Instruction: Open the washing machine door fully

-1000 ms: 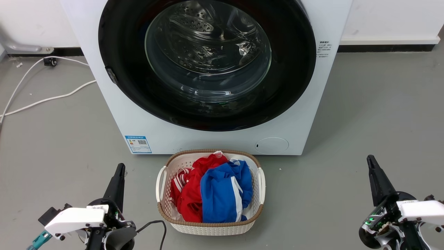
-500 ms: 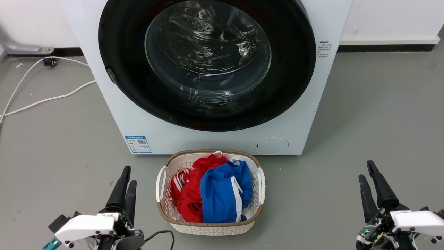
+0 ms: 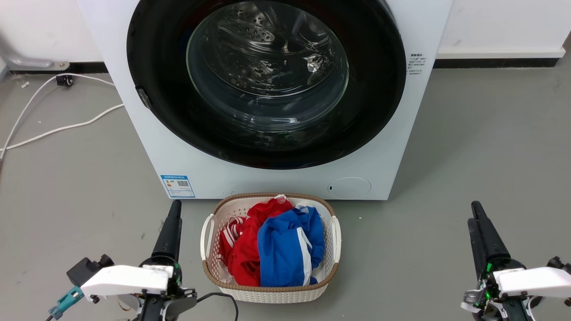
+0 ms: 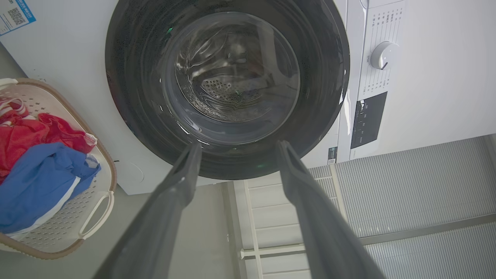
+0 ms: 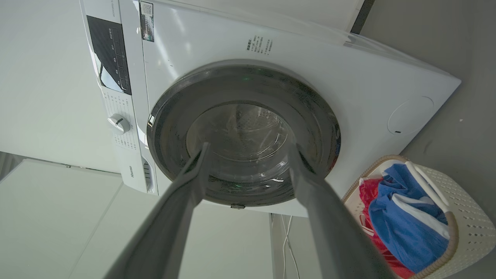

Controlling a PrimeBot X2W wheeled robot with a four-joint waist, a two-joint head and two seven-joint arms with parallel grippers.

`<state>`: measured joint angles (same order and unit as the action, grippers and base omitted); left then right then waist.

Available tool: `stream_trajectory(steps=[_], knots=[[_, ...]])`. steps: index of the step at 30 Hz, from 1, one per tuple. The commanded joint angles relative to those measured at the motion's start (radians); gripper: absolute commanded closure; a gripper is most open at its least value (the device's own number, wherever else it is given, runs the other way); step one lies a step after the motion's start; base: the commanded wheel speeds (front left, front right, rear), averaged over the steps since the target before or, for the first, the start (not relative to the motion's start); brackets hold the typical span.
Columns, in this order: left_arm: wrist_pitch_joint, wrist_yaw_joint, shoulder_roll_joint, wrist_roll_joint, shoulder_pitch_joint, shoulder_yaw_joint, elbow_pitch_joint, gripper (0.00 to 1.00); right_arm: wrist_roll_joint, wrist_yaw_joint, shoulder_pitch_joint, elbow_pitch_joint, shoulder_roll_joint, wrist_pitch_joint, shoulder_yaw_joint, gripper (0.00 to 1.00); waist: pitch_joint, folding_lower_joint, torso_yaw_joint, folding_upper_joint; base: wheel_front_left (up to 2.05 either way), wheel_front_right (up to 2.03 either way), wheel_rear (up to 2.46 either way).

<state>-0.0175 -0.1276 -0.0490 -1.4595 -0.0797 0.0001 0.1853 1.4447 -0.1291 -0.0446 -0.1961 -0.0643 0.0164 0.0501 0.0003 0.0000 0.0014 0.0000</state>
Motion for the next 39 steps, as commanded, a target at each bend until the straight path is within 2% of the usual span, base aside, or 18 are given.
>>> stream_trajectory(steps=[1, 17, 39], knots=[[0.012, -0.001, -0.006, 0.046, -0.025, -0.014, -0.028, 0.00, -0.047, -0.001, -0.008, 0.028, -0.013, -0.011, -0.005, 0.00, -0.001, 0.0000, 0.000, 0.0000, 0.00, 0.00, 0.00], [0.073, -0.002, -0.008, 0.385, -0.020, -0.057, -0.056, 0.00, -0.459, -0.002, 0.008, 0.098, -0.011, -0.056, -0.016, 0.00, -0.005, 0.0000, 0.002, 0.0000, 0.00, 0.00, 0.00], [0.143, 0.004, -0.048, 0.819, -0.033, -0.111, -0.033, 0.00, -0.839, -0.002, 0.039, 0.174, -0.017, -0.035, -0.015, 0.00, -0.008, 0.0000, 0.002, 0.0000, 0.00, 0.00, 0.00]])
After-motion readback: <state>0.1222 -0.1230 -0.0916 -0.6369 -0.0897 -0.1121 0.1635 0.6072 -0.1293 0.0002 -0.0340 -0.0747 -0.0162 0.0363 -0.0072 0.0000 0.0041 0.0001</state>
